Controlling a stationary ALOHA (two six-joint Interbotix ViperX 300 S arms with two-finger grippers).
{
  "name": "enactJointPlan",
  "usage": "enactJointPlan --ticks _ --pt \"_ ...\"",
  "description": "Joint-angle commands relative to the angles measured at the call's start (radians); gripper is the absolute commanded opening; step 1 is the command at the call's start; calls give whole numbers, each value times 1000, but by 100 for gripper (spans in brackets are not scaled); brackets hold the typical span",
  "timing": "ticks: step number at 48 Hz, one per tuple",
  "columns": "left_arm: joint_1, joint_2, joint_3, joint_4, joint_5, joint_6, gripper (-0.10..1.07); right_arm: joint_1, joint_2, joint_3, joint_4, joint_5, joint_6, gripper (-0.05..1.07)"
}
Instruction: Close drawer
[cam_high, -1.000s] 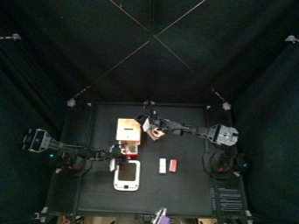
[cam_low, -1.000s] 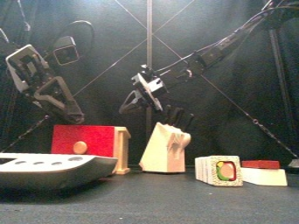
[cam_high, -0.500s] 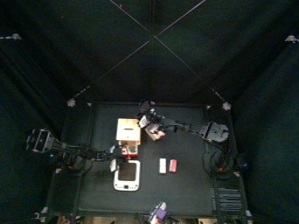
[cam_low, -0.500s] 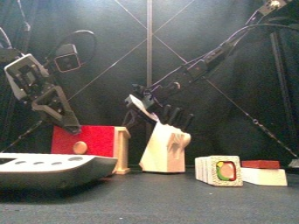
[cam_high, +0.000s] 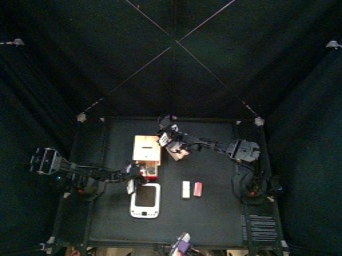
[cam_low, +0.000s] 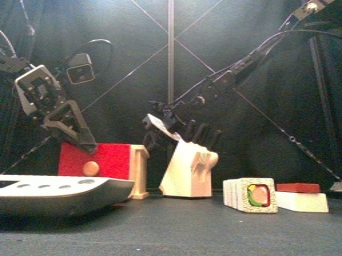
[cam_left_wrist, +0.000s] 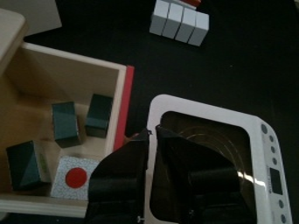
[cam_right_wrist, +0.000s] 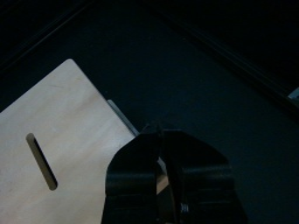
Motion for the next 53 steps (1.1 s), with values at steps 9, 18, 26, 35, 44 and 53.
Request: enactJointPlan --ticks 9,18,26,35,44,53 --pt "52 0 -31 11 -11 3 59 2 -25 -17 -6 3 3 37" --pt "84 0 -37 12 -11 3 59 2 -25 -15 -6 8 3 37" --pt "107 0 -40 26 -11 5 59 2 -25 -17 -6 15 3 37" --pt "153 0 -46 38 -11 5 59 2 -25 -17 -6 18 2 37" --pt "206 0 -60 64 -11 5 59 2 -26 -18 -6 21 2 37" --pt "230 9 -75 72 -25 5 59 2 -25 -15 -6 21 2 37"
